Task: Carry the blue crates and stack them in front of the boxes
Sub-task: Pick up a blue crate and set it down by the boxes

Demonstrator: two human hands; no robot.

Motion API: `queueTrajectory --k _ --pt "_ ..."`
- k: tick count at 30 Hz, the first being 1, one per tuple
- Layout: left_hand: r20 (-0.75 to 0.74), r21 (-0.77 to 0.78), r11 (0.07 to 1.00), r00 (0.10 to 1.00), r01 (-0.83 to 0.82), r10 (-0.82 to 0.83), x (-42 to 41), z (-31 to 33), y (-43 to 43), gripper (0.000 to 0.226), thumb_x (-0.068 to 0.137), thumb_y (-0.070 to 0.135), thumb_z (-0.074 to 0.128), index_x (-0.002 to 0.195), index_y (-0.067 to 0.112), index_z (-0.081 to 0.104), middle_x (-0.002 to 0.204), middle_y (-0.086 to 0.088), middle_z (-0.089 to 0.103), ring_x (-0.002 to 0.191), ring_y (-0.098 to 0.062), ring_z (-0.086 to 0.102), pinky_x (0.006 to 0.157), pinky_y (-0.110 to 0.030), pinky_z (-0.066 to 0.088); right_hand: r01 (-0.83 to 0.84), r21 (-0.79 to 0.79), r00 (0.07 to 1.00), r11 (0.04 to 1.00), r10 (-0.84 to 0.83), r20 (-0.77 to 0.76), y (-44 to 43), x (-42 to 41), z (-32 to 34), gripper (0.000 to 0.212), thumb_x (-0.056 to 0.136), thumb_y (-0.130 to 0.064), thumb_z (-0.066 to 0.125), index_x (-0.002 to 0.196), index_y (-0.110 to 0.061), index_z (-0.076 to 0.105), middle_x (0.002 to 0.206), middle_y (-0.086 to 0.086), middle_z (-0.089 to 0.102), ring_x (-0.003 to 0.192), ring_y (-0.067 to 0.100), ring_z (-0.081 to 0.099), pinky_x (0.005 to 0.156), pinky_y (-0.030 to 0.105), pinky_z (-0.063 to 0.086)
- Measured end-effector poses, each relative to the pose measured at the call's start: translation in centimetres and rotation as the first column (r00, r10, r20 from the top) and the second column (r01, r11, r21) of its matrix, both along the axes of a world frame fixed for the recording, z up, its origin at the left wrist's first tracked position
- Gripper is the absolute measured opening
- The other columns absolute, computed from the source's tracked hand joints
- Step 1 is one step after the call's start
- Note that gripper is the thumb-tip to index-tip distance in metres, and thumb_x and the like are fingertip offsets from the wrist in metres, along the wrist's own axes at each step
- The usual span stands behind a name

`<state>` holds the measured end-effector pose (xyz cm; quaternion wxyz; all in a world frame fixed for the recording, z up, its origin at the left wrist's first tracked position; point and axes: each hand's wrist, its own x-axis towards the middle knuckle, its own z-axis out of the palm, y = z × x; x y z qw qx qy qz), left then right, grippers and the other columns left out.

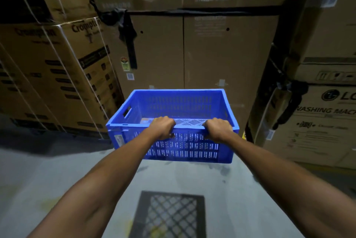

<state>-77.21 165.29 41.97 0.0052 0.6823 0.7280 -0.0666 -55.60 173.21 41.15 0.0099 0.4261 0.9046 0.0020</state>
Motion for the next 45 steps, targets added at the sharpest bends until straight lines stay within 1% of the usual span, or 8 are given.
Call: queueTrajectory --k 3,6,12,20,26,33,39,45 --pt "-0.014 -0.014 1.000 1.000 0.015 -0.015 -2.9 -2.6 4.4 0.025 0.084 0.039 0.068 0.093 0.016 0.062 0.111 -0.012 0.065 0.105 -0.033 0.060 0.081 -0.038 0.046 0.040 -0.013 0.999 0.999 -0.040 -0.016 3.5 -2.5 -2.6 0.022 0.085 -0.036 0.066 0.104 -0.024 0.065 0.110 0.008 0.066 0.105 0.033 0.061 0.080 0.039 0.048" --pt "-0.022 -0.033 0.999 1.000 0.018 -0.019 -4.9 -5.6 8.9 0.026 0.086 0.040 0.066 0.096 0.016 0.063 0.111 -0.012 0.066 0.105 -0.034 0.061 0.082 -0.038 0.046 0.062 -0.021 0.998 0.998 -0.062 -0.017 7.8 -4.3 -5.5 0.021 0.087 -0.031 0.063 0.107 -0.025 0.064 0.112 0.007 0.066 0.107 0.033 0.062 0.082 0.038 0.047" --pt "-0.040 -0.036 0.999 0.999 0.011 -0.012 -6.5 -15.4 17.0 0.024 0.089 0.039 0.063 0.098 0.016 0.062 0.108 -0.011 0.067 0.102 -0.034 0.062 0.078 -0.038 0.047 0.037 -0.003 0.999 0.999 -0.037 -0.021 16.5 -6.2 -15.4 0.018 0.089 -0.028 0.060 0.107 -0.027 0.064 0.106 0.005 0.067 0.101 0.032 0.063 0.073 0.036 0.043" --pt "-0.072 -0.051 0.999 0.997 0.006 -0.010 -11.1 -40.9 25.4 0.024 0.089 0.038 0.064 0.100 0.016 0.062 0.108 -0.012 0.066 0.102 -0.034 0.062 0.077 -0.038 0.046 0.015 -0.002 0.999 1.000 -0.015 -0.033 25.1 -10.7 -42.1 0.013 0.087 -0.027 0.060 0.100 -0.023 0.061 0.101 0.004 0.067 0.099 0.030 0.063 0.067 0.033 0.035" --pt "-0.078 -0.073 0.997 0.997 -0.013 0.007 -14.1 -61.4 28.8 0.023 0.089 0.036 0.065 0.097 0.016 0.061 0.105 -0.012 0.067 0.099 -0.035 0.063 0.077 -0.040 0.048 0.007 0.020 0.999 1.000 -0.006 -0.032 28.2 -13.9 -62.7 0.013 0.090 -0.024 0.055 0.102 -0.022 0.061 0.101 0.006 0.066 0.096 0.031 0.063 0.068 0.035 0.039" --pt "-0.063 -0.081 0.997 0.998 -0.015 0.010 -16.1 -79.5 31.2 0.025 0.091 0.038 0.063 0.100 0.015 0.063 0.105 -0.012 0.067 0.101 -0.035 0.063 0.079 -0.040 0.048 0.029 0.016 1.000 0.999 -0.029 0.008 30.3 -15.9 -79.7 0.019 0.091 -0.020 0.051 0.107 -0.022 0.062 0.106 0.007 0.067 0.101 0.032 0.063 0.076 0.036 0.045" --pt "-0.037 -0.104 0.994 0.999 -0.030 0.027 -17.1 -88.0 32.1 0.023 0.091 0.038 0.062 0.102 0.018 0.061 0.109 -0.009 0.067 0.104 -0.031 0.062 0.081 -0.038 0.047 0.041 -0.037 0.999 0.998 -0.040 0.029 30.7 -17.0 -87.6 0.020 0.088 -0.015 0.051 0.104 -0.021 0.062 0.106 0.007 0.068 0.102 0.033 0.063 0.079 0.037 0.046" --pt "-0.033 -0.106 0.994 0.999 0.024 -0.028 -18.0 -88.4 32.7 0.023 0.090 0.038 0.063 0.102 0.018 0.062 0.105 -0.009 0.067 0.100 -0.032 0.062 0.080 -0.040 0.047 0.049 -0.079 0.999 0.996 -0.048 0.010 31.6 -17.3 -88.3 0.010 0.090 -0.025 0.058 0.099 -0.021 0.061 0.101 0.006 0.068 0.097 0.032 0.063 0.076 0.035 0.045"
